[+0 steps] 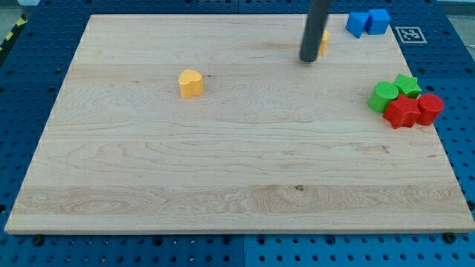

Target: Move the yellow hexagon to the bottom of the blue triangle

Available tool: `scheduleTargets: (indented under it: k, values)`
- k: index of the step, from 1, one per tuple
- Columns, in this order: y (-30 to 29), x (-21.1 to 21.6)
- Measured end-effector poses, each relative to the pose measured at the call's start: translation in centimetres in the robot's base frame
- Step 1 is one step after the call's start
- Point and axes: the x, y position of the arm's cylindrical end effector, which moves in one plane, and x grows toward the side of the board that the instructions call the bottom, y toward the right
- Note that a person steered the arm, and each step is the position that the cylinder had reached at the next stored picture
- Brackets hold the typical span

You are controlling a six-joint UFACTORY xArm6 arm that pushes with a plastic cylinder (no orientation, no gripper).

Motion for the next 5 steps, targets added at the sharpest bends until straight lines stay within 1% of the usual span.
scheduleTargets:
  k: [1, 2, 3, 4, 5]
  values:
    - [-4.0, -0.9]
    - [-2.0, -3.9]
    - [2.9, -4.9]
    - [8.7, -4.6]
    - [9.2, -3.0]
